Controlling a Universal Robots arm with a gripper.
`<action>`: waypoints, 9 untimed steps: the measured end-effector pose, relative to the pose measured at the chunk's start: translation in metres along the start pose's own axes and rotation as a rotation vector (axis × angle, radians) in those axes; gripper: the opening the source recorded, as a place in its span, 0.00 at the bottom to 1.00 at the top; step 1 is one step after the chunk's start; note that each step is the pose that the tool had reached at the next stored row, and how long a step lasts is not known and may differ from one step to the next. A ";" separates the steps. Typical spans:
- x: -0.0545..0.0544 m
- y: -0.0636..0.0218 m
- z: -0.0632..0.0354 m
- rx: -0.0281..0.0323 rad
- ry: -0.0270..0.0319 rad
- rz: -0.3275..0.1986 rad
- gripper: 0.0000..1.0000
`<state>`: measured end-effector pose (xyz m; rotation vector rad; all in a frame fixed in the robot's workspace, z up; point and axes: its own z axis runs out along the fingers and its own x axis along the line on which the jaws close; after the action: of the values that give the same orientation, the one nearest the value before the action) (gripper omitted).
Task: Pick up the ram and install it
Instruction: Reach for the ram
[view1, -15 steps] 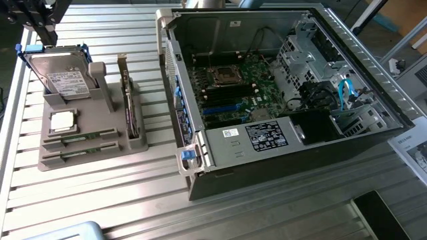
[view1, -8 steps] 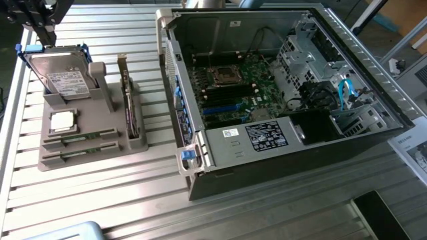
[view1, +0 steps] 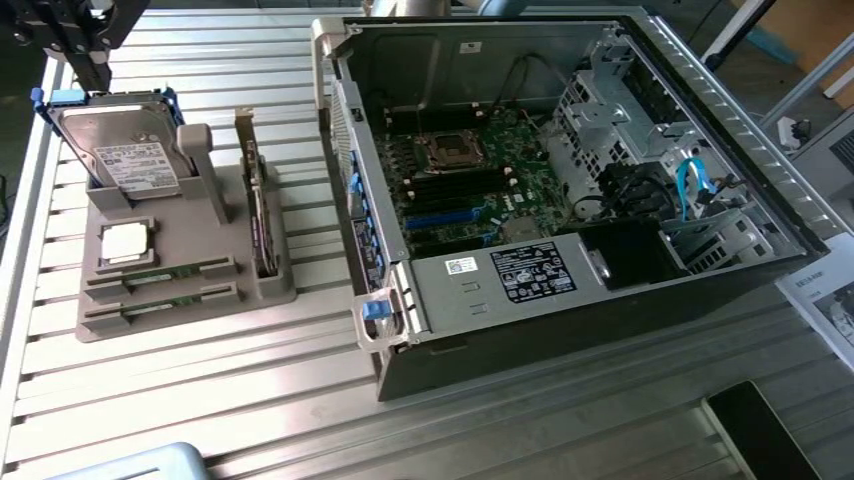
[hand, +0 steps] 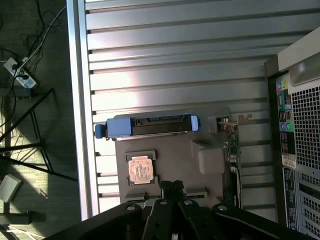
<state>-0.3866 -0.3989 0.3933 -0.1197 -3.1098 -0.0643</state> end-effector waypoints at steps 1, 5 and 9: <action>0.000 0.0000 0.0000 0.0000 -0.0001 0.000 0.11; 0.000 0.0000 0.0001 0.0013 0.0000 0.000 0.11; 0.000 0.0000 0.0000 0.0144 0.0023 0.001 0.11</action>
<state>-0.3866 -0.3990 0.3933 -0.1200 -3.1074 -0.0420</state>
